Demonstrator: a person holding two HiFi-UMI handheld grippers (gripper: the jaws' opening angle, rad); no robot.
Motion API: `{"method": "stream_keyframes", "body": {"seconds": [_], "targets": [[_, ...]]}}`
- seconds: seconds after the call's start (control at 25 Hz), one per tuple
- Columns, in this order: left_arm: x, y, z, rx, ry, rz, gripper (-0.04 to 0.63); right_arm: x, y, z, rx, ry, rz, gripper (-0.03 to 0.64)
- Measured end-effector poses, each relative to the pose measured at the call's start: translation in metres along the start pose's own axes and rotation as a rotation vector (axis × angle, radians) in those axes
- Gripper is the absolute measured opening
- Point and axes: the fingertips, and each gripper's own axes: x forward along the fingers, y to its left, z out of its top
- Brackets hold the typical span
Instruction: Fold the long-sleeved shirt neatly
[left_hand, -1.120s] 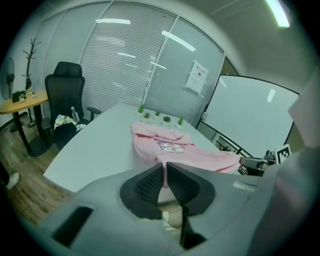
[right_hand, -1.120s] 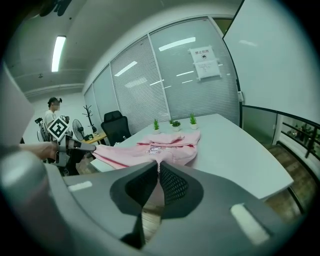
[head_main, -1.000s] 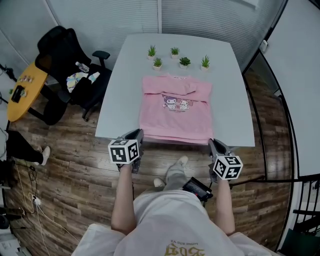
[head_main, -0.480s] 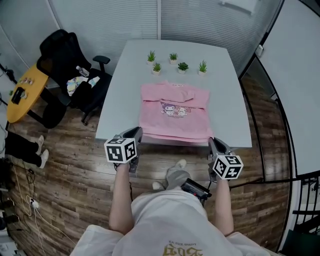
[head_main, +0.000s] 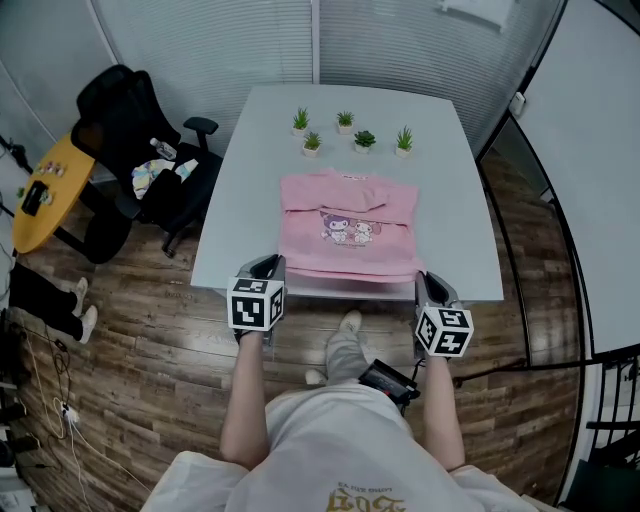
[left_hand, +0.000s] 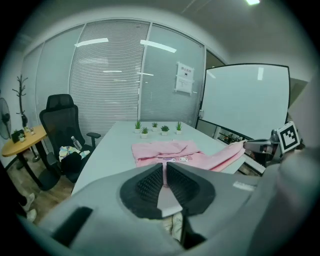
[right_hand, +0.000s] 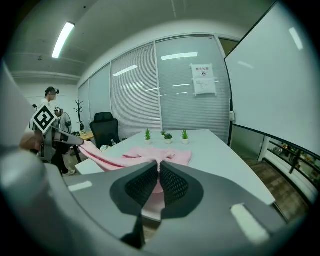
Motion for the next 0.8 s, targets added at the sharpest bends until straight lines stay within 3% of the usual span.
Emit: {"method": "stream_keyframes", "body": {"seconds": [0.8], "targets": [[0.091,0.045,0.042,0.065,0.074,0.048,0.032,0.097,-0.018,0.042,-0.05,0.026,-0.012,0.026]]}}
